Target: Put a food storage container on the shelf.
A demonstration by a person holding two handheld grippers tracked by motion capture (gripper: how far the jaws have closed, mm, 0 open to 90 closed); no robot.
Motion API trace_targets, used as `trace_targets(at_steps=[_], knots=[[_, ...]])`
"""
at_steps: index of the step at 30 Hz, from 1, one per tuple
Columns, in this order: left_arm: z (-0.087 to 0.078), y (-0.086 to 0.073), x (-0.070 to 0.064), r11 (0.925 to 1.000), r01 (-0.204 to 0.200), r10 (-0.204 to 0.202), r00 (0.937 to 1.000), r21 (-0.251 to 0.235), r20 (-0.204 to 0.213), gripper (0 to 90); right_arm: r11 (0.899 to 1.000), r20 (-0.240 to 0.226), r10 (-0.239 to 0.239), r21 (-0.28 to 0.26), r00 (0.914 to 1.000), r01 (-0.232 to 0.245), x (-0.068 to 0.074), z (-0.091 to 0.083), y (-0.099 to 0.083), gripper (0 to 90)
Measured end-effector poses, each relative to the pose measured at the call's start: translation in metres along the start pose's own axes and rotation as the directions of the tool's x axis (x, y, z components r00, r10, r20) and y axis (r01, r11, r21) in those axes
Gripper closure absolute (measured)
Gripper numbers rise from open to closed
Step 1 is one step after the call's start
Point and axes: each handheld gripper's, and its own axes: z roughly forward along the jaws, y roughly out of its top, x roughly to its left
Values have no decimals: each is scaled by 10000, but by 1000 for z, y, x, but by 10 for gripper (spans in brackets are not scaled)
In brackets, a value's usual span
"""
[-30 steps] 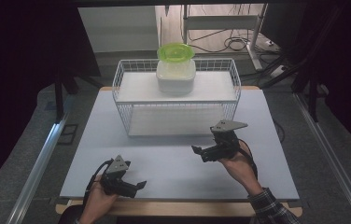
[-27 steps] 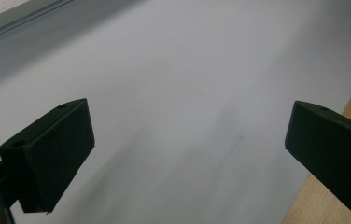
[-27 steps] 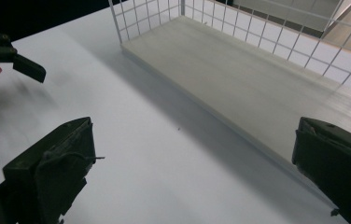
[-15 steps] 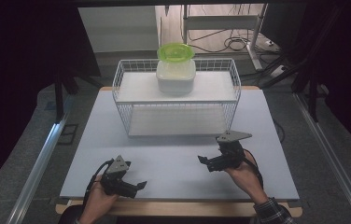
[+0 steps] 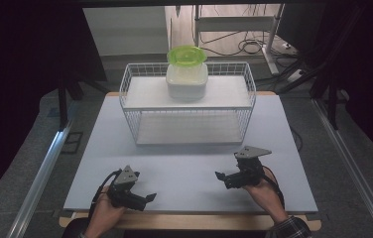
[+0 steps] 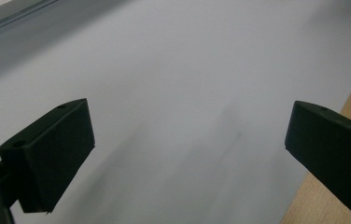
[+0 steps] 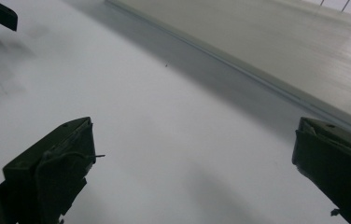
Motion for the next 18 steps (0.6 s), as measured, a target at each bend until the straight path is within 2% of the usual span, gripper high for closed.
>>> trace_targets(at_steps=[7,10,15,18], knots=[[1,0,0,10000,-29,29,10000,94,9,13,9995,37,48,307,10000,-49,0,3,-12,0],[2,0,0,9998,-88,88,10000,190,1,13,9982,10,43,597,10000,-43,0,7,-17,0],[2,0,-1,9997,-102,102,9999,203,-7,12,9947,-77,98,1022,9999,-90,-1,14,-21,0],[2,0,-1,9998,-103,103,9999,189,-3,13,9943,-120,141,1062,9998,-128,-2,15,-22,0]])
